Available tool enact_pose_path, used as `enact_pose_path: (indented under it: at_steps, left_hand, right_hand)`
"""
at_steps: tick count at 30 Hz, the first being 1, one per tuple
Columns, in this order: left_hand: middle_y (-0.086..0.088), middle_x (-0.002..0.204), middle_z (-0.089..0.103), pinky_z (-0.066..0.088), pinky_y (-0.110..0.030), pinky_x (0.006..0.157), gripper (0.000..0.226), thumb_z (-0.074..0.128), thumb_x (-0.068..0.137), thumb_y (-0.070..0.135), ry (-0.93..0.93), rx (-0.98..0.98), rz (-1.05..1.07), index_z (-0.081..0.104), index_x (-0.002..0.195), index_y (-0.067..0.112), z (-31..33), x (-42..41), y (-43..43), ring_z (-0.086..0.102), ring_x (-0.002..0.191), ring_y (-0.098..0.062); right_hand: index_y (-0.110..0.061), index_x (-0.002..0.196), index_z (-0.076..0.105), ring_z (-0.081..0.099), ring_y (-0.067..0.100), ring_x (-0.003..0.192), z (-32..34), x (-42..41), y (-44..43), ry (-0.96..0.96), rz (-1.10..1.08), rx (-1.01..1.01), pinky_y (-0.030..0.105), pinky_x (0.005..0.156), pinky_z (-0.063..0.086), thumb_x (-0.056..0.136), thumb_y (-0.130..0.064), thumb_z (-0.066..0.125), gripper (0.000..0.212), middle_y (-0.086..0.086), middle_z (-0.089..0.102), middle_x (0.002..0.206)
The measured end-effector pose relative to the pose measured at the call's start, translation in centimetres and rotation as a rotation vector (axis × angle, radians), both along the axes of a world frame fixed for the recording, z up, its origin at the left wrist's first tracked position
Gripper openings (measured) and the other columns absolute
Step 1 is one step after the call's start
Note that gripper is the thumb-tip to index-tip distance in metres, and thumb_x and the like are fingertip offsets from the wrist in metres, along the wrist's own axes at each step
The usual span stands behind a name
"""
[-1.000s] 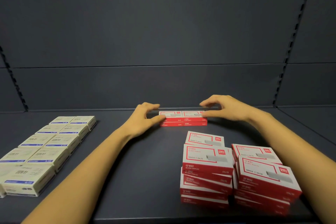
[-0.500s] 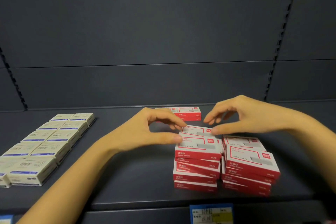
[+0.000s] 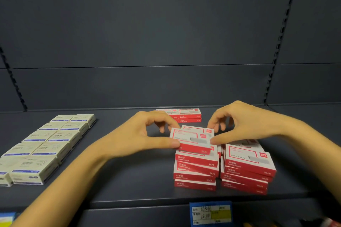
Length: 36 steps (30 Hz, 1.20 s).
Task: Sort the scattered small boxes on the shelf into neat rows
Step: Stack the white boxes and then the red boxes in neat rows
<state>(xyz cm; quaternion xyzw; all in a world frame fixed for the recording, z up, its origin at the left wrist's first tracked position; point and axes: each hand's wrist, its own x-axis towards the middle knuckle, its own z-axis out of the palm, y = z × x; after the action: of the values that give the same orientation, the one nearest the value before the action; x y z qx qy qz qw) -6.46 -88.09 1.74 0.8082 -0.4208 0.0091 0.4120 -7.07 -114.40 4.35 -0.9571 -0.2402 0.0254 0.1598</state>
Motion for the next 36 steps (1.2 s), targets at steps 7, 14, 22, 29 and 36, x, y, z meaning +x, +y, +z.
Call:
enact_pose_path:
  at_steps: [7,14,22,29,36]
  left_hand:
    - [0.014,0.091,0.068,0.047,-0.027,0.078,0.028,0.068,0.069,0.040,-0.034,-0.041,0.232,0.068,0.093,0.025,0.8,3.6,2.2,0.055,0.078,-0.023]
    - [0.016,0.078,0.063,0.039,-0.007,0.058,0.016,0.071,0.077,0.030,0.082,0.071,0.391,0.066,0.091,0.023,-3.1,7.4,1.5,0.049,0.065,-0.005]
    - [0.017,0.082,0.063,0.039,-0.006,0.054,0.027,0.074,0.074,0.027,0.021,0.035,0.478,0.067,0.099,0.018,-5.0,8.6,1.1,0.046,0.061,-0.007]
    - [0.023,0.078,0.063,0.040,-0.007,0.056,0.026,0.076,0.072,0.030,-0.032,0.024,0.501,0.072,0.097,0.023,-5.5,8.9,0.9,0.047,0.062,-0.006]
    - [0.013,0.092,0.066,0.042,-0.008,0.059,0.030,0.075,0.072,0.032,-0.073,0.026,0.514,0.072,0.101,0.023,-5.9,8.9,0.7,0.054,0.067,-0.008]
  right_hand:
    - [-0.033,0.084,0.068,0.058,0.000,0.061,-0.4,1.7,-1.0,-0.069,-0.045,0.156,0.017,0.058,0.047,0.068,-0.047,0.070,0.022,-0.021,0.068,0.073]
    - [-0.025,0.095,0.068,0.055,-0.011,0.057,-2.2,5.6,-1.5,-0.093,-0.138,0.252,0.016,0.061,0.046,0.075,-0.033,0.072,0.022,-0.019,0.062,0.073]
    - [-0.024,0.103,0.066,0.063,0.003,0.068,-4.7,8.0,-1.4,-0.006,-0.126,0.220,0.016,0.065,0.051,0.076,-0.033,0.072,0.029,-0.018,0.064,0.081]
    - [-0.024,0.104,0.067,0.065,-0.001,0.069,-5.2,8.5,-1.3,0.015,-0.101,0.240,0.013,0.064,0.052,0.075,-0.032,0.073,0.030,-0.021,0.065,0.080]
    - [-0.025,0.104,0.068,0.065,-0.007,0.071,-5.5,8.5,-1.5,0.012,-0.112,0.286,0.009,0.058,0.049,0.074,-0.031,0.074,0.032,-0.025,0.064,0.077]
